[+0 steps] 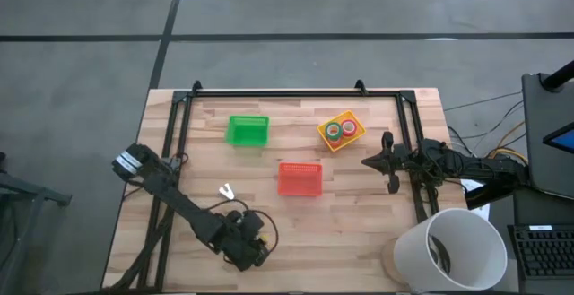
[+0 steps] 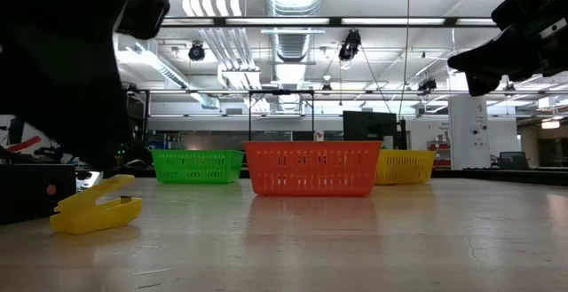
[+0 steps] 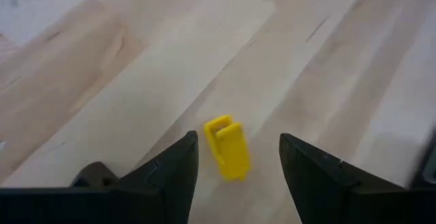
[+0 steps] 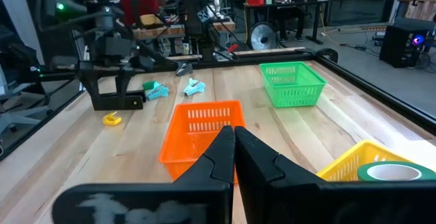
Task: Pick and place Stapler, Stapler remover, tape
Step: Put the small yellow stapler into the orange bin, then put the big black stapler into the orange bin
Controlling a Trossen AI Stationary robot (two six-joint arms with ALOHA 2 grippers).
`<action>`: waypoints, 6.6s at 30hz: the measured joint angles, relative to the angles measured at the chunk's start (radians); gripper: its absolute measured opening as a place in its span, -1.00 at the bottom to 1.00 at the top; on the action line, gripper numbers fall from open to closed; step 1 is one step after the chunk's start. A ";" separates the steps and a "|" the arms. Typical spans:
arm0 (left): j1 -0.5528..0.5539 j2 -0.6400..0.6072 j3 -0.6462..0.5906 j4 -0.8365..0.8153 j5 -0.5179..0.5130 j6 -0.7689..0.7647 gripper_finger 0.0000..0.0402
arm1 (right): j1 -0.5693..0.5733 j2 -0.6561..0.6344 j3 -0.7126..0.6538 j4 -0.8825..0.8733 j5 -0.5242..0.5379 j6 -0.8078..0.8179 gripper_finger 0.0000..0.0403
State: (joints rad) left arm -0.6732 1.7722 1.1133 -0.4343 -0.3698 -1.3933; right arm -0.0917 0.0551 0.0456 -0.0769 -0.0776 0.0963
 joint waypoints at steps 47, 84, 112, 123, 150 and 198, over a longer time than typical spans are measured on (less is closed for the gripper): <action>0.085 0.090 0.129 -0.060 -0.062 0.285 -0.57 | 0.000 0.000 0.000 0.000 0.000 0.000 -0.96; 0.287 0.088 0.334 -0.070 -0.170 0.763 -0.63 | 0.000 0.000 0.000 0.000 0.000 0.000 -0.96; 0.457 0.088 0.218 -0.071 -0.274 0.817 -0.54 | 0.000 0.000 0.000 0.000 0.000 0.000 -0.96; 0.468 0.088 0.159 0.014 -0.170 0.802 -0.67 | 0.000 0.000 0.000 0.000 0.000 0.000 -0.96; -0.012 -0.016 0.158 -0.453 0.003 -0.059 -0.05 | 0.000 0.000 0.000 0.000 0.000 0.000 -0.96; 0.016 -0.002 0.027 -0.290 0.030 0.023 -0.83 | 0.000 0.000 0.000 0.000 0.000 0.000 -0.96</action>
State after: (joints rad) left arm -0.6574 1.7705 1.1403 -0.7245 -0.3395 -1.3706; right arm -0.0917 0.0551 0.0456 -0.0769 -0.0776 0.0964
